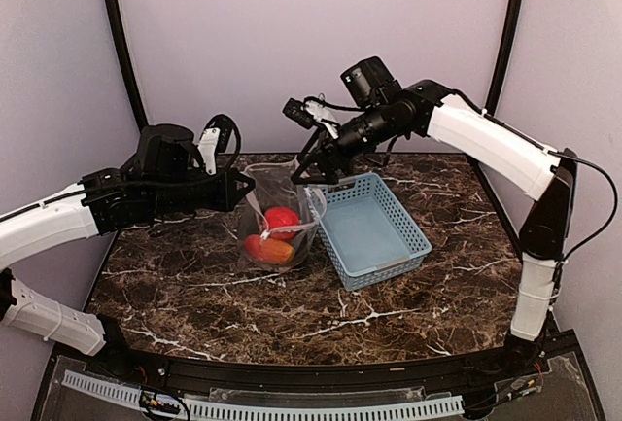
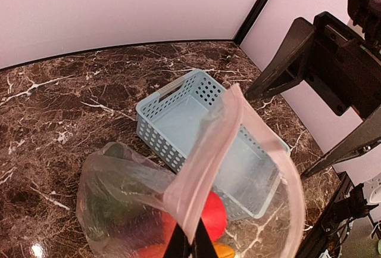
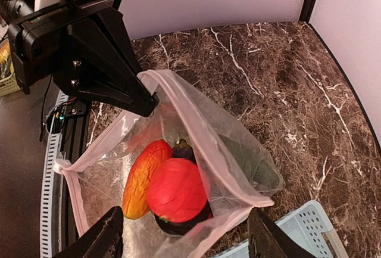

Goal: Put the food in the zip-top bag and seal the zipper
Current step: Place the fake fruit in the zipper food storage bag.

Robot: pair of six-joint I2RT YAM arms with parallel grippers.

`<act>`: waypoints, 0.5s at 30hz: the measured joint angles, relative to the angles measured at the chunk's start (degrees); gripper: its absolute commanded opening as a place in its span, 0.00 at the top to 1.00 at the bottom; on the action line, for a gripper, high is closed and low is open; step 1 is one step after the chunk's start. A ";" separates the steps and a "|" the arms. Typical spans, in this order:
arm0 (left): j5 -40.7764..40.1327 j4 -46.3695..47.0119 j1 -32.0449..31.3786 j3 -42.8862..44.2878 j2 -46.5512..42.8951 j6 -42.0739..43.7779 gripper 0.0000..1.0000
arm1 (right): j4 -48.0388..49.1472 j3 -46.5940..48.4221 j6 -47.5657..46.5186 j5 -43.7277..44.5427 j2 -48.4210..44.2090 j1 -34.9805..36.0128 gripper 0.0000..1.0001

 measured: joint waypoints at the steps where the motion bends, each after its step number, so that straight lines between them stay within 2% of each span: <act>1: 0.02 -0.02 0.00 -0.07 0.00 0.00 0.99 | 0.00 -0.04 -0.02 0.37 -0.39 0.00 0.31; 3: 0.00 0.02 0.00 -0.09 0.02 0.00 0.99 | 0.09 -0.50 -0.02 1.22 -1.53 0.00 0.32; 10: 0.09 0.46 0.00 -0.09 0.50 0.02 0.99 | 1.51 -6.71 0.92 8.52 -7.74 0.00 0.45; 15: 0.57 1.77 0.00 -0.09 1.01 0.07 0.99 | 1.01 -10.91 3.26 11.54 -7.87 -0.15 0.53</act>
